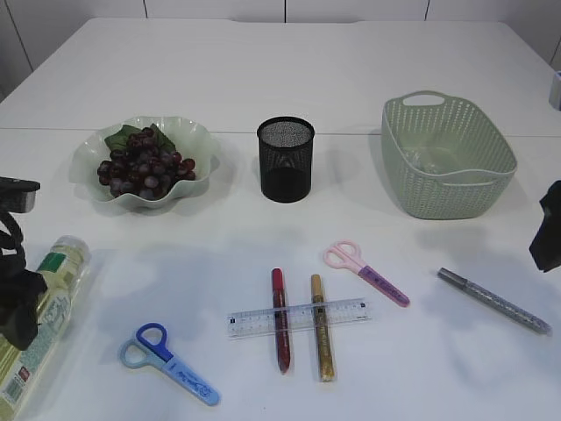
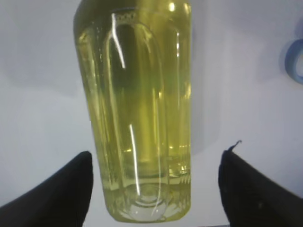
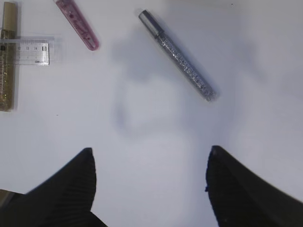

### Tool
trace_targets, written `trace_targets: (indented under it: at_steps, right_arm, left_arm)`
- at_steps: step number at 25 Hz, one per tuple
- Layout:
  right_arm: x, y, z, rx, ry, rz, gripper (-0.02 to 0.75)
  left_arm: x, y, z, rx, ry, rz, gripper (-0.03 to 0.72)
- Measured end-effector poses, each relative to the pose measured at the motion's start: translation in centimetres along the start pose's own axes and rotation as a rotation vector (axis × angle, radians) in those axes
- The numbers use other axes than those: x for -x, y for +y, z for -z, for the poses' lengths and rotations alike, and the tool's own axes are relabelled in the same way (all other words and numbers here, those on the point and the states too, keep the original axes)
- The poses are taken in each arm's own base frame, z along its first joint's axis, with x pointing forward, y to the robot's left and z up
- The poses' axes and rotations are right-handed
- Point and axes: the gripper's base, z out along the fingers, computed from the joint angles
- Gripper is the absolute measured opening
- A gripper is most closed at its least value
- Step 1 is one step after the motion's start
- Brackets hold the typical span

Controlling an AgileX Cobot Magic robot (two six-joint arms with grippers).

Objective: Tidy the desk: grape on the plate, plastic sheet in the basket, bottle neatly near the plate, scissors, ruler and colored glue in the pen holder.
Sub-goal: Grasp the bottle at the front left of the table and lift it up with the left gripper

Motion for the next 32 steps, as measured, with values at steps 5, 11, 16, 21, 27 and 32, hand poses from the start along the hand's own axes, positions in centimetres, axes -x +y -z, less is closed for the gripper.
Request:
trace_targets:
  at_steps: [5, 11, 16, 21, 27, 32]
  right_arm:
    - [0.0, 0.0, 0.0, 0.004, 0.000, -0.002, 0.566]
    - [0.0, 0.0, 0.0, 0.005, -0.001, -0.002, 0.566]
    - [0.0, 0.0, 0.0, 0.004, -0.003, -0.002, 0.566]
    - [0.0, 0.0, 0.0, 0.004, -0.003, 0.000, 0.566]
    - [0.1, 0.0, 0.0, 0.004, -0.008, 0.000, 0.566]
    - [0.1, 0.0, 0.0, 0.004, -0.015, 0.000, 0.565]
  left_arm:
    - [0.5, -0.2, -0.3, -0.022, -0.071, 0.014, 0.631]
    - [0.9, 0.0, -0.5, -0.005, -0.100, 0.036, 0.632]
    - [1.2, 0.0, -1.8, 0.015, -0.058, 0.027, 0.632]
    - [1.4, 0.0, -3.1, 0.020, -0.017, 0.026, 0.631]
    - [1.8, -0.1, -3.9, 0.019, -0.021, 0.024, 0.627]
    - [2.0, -0.1, -5.0, 0.024, 0.002, 0.018, 0.617]
